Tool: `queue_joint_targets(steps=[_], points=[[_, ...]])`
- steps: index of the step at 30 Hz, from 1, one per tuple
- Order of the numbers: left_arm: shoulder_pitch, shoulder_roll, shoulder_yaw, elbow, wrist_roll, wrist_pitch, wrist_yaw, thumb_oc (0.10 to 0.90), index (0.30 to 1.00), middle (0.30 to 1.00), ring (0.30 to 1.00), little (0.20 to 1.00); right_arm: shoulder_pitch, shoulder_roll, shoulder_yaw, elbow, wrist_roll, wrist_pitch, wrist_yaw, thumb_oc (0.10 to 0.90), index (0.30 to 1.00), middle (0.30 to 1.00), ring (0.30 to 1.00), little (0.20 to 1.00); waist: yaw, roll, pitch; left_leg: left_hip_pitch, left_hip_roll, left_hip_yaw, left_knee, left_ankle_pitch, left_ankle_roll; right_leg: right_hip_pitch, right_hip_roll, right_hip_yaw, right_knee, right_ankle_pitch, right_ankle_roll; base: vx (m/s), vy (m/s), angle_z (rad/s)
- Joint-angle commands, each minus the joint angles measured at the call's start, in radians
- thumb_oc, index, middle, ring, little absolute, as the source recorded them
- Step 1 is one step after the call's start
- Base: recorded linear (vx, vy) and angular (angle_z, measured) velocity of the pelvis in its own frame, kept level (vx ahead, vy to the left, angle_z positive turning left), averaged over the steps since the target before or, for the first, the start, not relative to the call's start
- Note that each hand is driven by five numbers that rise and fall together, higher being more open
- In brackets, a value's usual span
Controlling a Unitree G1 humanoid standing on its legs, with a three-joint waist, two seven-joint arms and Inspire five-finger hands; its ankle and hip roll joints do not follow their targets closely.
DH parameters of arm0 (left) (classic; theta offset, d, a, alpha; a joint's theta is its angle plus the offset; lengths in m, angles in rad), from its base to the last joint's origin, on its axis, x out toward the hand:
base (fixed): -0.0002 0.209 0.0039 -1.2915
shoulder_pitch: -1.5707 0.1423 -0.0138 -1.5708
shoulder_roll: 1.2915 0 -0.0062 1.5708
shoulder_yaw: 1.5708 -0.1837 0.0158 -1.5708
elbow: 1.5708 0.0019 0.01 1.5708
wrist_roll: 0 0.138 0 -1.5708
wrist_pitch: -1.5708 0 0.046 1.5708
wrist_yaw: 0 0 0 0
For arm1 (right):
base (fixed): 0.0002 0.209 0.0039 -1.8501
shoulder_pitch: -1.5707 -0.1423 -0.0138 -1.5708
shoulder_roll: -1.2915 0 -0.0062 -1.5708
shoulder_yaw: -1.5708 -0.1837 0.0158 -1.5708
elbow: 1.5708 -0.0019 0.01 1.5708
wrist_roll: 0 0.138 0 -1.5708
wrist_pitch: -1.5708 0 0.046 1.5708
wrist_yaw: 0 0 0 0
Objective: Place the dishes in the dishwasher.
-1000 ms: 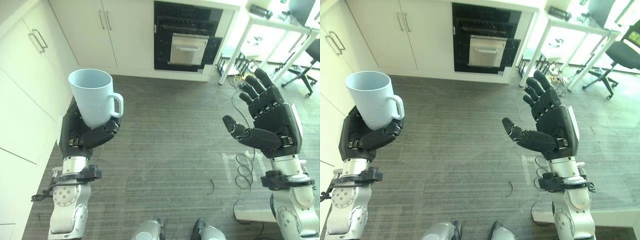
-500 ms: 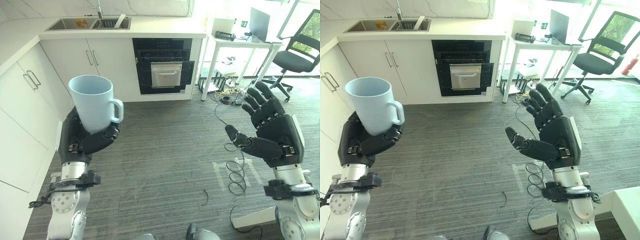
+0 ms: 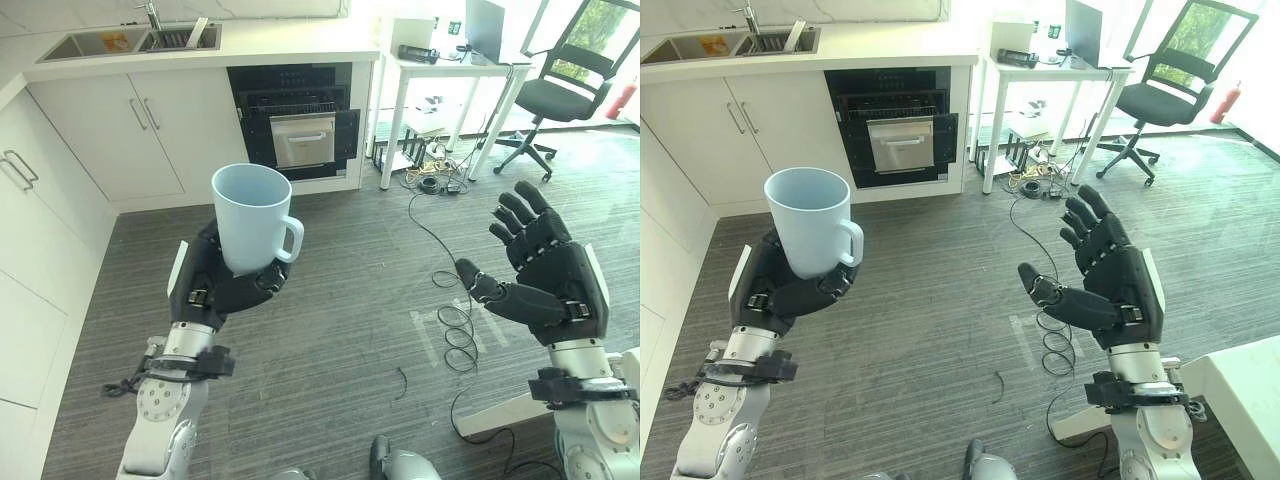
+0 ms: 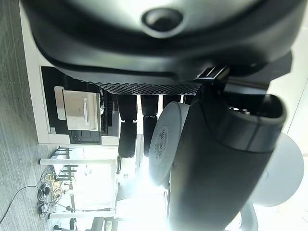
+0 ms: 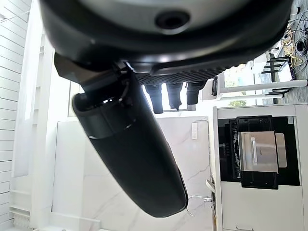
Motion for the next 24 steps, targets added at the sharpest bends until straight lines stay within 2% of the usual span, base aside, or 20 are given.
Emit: queue_joint_targets(steps=[1,3,5,6,8,10,11,13,16,19,21,24], points=[[-0.090,0.036,0.062,-0.123,-0.030,-0.157,-0.002,0.400,0.300,0.300,0.300,0.300,-0.135,-0.043,-0.021,-0.063,-0.020,-0.079,-0.005,0.800,0.900,0.900,0.900,0.900,0.015,0.008,-0.014,0.029,-0.003,-0.049,-0.064,-0.027,-0.030,0.105,0.040,0.034,0.036,-0.211,0.032,0.08,-0.169,-0.07],[-0.077,0.030,0.067,-0.130,-0.039,-0.167,0.008,0.400,0.300,0.300,0.300,0.300,-0.139,-0.055,-0.021,-0.061,-0.011,-0.076,0.008,0.800,0.900,0.900,0.900,0.900,0.021,-0.007,-0.002,0.061,-0.015,-0.044,-0.064,-0.005,-0.037,0.121,0.041,0.042,0.036,-0.215,0.012,0.14,-0.224,-0.03],[-0.055,0.021,0.078,-0.144,-0.042,-0.178,0.009,0.400,0.300,0.300,0.300,0.300,-0.129,-0.068,-0.029,-0.063,-0.002,-0.076,0.029,0.800,0.900,0.900,0.900,0.900,0.035,-0.038,0.019,0.081,-0.039,-0.041,-0.047,0.095,-0.060,0.138,0.026,0.070,0.036,-0.216,-0.008,0.12,-0.216,-0.13],[-0.043,0.014,0.083,-0.152,-0.047,-0.177,0.007,0.400,0.300,0.300,0.300,0.300,-0.125,-0.077,-0.036,-0.065,0.005,-0.071,0.041,0.800,0.900,0.900,0.900,0.900,0.046,-0.048,0.043,0.017,-0.040,-0.047,0.091,0.128,-0.076,0.149,0.024,0.079,0.036,-0.213,-0.022,0.04,-0.161,-0.23],[-0.049,0.004,0.082,-0.147,-0.046,-0.168,0.002,0.400,0.300,0.300,0.300,0.300,-0.130,-0.075,-0.033,-0.058,-0.003,-0.064,0.042,0.800,0.900,0.900,0.900,0.900,0.054,-0.045,0.058,-0.047,-0.020,-0.044,0.124,0.149,-0.085,0.159,0.029,0.071,0.036,-0.211,-0.025,0.03,-0.096,-0.22],[-0.055,0.002,0.082,-0.140,-0.046,-0.160,-0.003,0.400,0.300,0.300,0.300,0.300,-0.143,-0.076,-0.026,-0.053,-0.002,-0.056,0.029,0.800,0.900,0.900,0.900,0.900,0.061,-0.043,0.063,-0.045,-0.007,-0.026,0.009,0.140,-0.077,0.165,0.029,0.065,0.036,-0.219,-0.015,0.12,0.008,-0.02],[-0.044,-0.002,0.083,-0.138,-0.049,-0.161,-0.007,0.400,0.300,0.300,0.300,0.300,-0.147,-0.067,-0.013,-0.049,-0.012,-0.056,0.024,0.800,0.900,0.900,0.900,0.900,0.062,-0.024,0.063,-0.059,0.020,-0.019,-0.064,0.112,-0.078,0.175,0.046,0.064,0.036,-0.235,-0.002,0.20,0.131,-0.01],[-0.020,-0.005,0.088,-0.132,-0.052,-0.174,-0.007,0.400,0.300,0.300,0.300,0.300,-0.131,-0.052,-0.006,-0.049,-0.026,-0.063,0.037,0.800,0.900,0.900,0.900,0.900,0.063,0.018,0.056,-0.158,0.069,-0.050,-0.064,0.114,-0.108,0.185,0.092,0.067,0.036,-0.253,0.002,0.24,0.164,0.06],[0.015,-0.009,0.096,-0.123,-0.086,-0.181,-0.018,0.400,0.300,0.300,0.300,0.300,-0.094,-0.053,-0.016,-0.049,-0.017,-0.070,0.072,0.800,0.900,0.900,0.900,0.900,0.065,0.038,0.044,-0.235,0.076,-0.112,-0.064,0.158,-0.130,0.225,0.136,0.106,0.036,-0.292,-0.007,0.30,0.133,0.12],[0.009,-0.012,0.088,-0.113,-0.072,-0.182,-0.017,0.400,0.300,0.300,0.300,0.300,-0.086,-0.071,-0.025,-0.045,0.009,-0.078,0.088,0.800,0.900,0.900,0.900,0.900,0.067,0.043,0.034,-0.252,0.069,-0.120,-0.064,0.158,-0.125,0.250,0.140,0.125,0.036,-0.318,-0.005,0.35,0.188,-0.11],[-0.013,-0.003,0.088,-0.111,-0.066,-0.176,-0.002,0.400,0.300,0.300,0.300,0.300,-0.080,-0.064,-0.038,-0.053,0.031,-0.076,0.105,0.800,0.900,0.900,0.900,0.900,0.072,0.037,0.021,-0.239,0.052,-0.133,-0.064,0.138,-0.106,0.275,0.118,0.120,0.036,-0.325,0.016,0.40,0.209,-0.22],[-0.039,0.005,0.096,-0.128,-0.097,-0.152,-0.022,0.400,0.300,0.300,0.300,0.300,-0.069,-0.043,-0.047,-0.078,0.032,-0.076,0.083,0.800,0.900,0.900,0.900,0.900,0.094,0.012,-0.002,-0.220,0.014,-0.153,-0.064,0.115,-0.073,0.311,0.070,0.084,0.036,-0.313,0.059,0.35,0.165,-0.24]])
